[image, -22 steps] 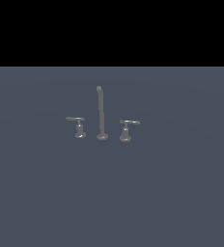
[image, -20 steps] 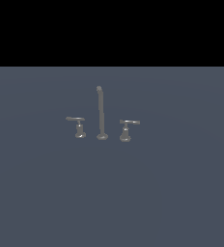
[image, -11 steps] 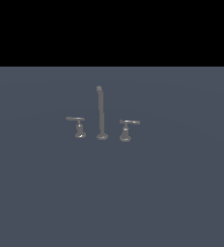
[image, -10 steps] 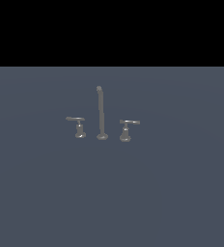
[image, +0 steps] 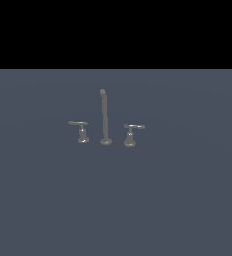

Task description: Turn on the faucet by rotating a designated handle.

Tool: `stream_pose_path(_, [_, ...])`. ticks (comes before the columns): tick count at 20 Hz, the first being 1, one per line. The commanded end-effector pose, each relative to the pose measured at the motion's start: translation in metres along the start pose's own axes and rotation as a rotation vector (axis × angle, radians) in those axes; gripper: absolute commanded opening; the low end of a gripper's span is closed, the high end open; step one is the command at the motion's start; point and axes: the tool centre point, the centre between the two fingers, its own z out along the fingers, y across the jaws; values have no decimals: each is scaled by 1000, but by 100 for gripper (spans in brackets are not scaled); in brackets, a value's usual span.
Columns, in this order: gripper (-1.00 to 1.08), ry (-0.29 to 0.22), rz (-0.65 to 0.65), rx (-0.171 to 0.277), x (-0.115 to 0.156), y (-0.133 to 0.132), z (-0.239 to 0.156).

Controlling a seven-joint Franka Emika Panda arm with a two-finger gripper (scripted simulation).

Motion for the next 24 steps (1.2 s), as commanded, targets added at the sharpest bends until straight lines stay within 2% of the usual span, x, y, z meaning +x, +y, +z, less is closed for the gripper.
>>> stream_pose_path(1, [-100,0,49,1,3,-12,11])
stream_pose_path(12, [-100,1,267,7,23,-66,62])
stream_pose_path(24, [-100,1,499,15,59,-119,115])
